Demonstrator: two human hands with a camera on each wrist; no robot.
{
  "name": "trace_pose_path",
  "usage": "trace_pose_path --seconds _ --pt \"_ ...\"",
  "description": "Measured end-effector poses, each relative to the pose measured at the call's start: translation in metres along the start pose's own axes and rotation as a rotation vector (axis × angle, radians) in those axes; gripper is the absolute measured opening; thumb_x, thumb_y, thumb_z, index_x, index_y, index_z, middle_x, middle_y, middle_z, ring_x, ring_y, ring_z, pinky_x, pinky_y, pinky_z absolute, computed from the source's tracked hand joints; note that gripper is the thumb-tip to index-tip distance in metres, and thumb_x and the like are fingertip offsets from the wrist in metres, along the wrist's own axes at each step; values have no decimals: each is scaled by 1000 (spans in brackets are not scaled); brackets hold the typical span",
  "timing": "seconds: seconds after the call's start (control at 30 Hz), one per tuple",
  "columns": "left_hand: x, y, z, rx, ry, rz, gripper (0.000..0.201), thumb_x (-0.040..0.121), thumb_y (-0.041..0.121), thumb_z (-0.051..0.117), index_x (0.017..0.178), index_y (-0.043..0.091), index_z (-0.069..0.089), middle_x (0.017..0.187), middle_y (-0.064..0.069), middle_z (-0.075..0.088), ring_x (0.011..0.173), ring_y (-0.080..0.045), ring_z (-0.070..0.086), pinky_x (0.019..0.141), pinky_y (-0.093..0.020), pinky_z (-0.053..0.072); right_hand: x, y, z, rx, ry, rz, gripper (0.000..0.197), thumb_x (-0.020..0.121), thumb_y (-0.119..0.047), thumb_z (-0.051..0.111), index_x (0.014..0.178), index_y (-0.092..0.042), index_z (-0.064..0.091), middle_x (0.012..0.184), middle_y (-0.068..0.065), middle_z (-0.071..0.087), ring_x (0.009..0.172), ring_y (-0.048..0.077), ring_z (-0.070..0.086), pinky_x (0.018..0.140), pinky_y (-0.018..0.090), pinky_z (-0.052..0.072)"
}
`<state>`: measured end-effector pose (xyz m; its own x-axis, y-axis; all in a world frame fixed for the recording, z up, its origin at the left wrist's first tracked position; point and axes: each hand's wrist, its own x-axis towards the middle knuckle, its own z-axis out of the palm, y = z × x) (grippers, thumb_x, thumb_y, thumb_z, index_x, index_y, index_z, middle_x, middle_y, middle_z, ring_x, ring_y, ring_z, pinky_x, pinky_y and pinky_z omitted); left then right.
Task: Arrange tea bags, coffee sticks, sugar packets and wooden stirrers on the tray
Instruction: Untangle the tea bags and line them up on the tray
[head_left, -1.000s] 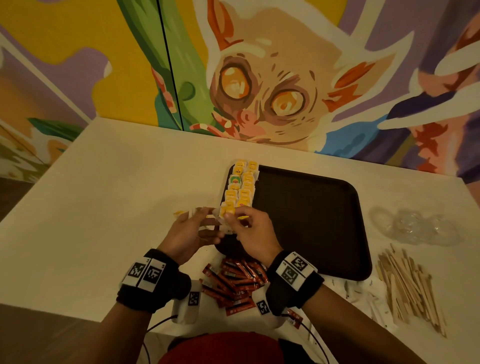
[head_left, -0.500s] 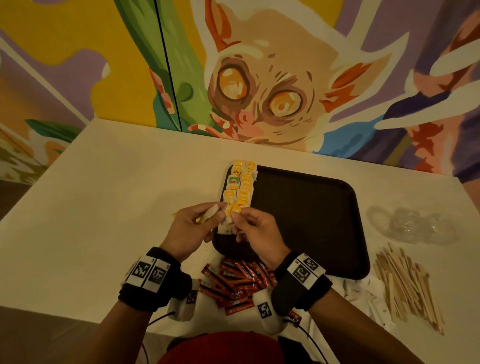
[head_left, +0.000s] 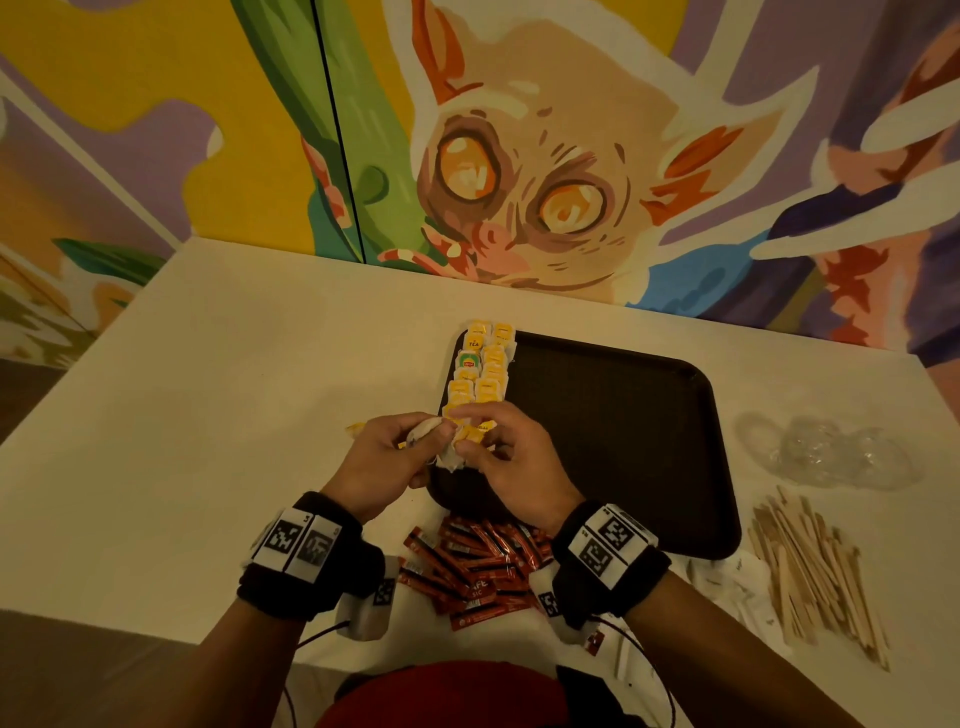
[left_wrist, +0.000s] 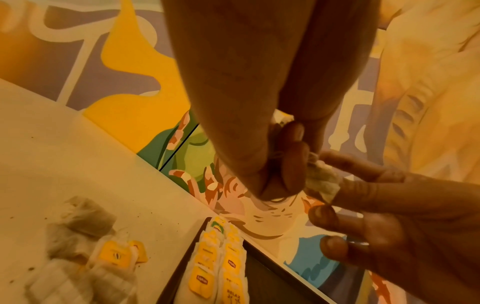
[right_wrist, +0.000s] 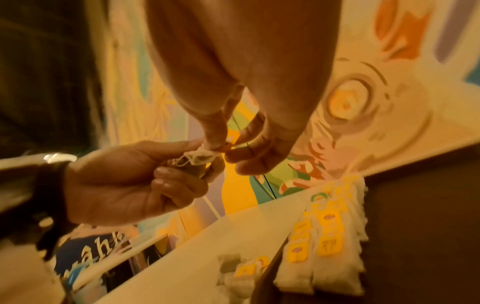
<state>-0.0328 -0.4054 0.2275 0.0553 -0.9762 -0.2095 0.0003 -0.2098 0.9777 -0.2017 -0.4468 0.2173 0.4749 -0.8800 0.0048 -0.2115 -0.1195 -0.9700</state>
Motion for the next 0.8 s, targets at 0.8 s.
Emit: trace_pose_path --seconds 0.8 --pt "-3 -2 0 -61 157 -29 32 95 -3 41 94 9 71 62 2 45 52 -10 32 49 -21 30 -15 -3 -15 -1 119 60 11 83 -22 76 88 -30 71 103 -8 67 96 8 64 87 31 55"
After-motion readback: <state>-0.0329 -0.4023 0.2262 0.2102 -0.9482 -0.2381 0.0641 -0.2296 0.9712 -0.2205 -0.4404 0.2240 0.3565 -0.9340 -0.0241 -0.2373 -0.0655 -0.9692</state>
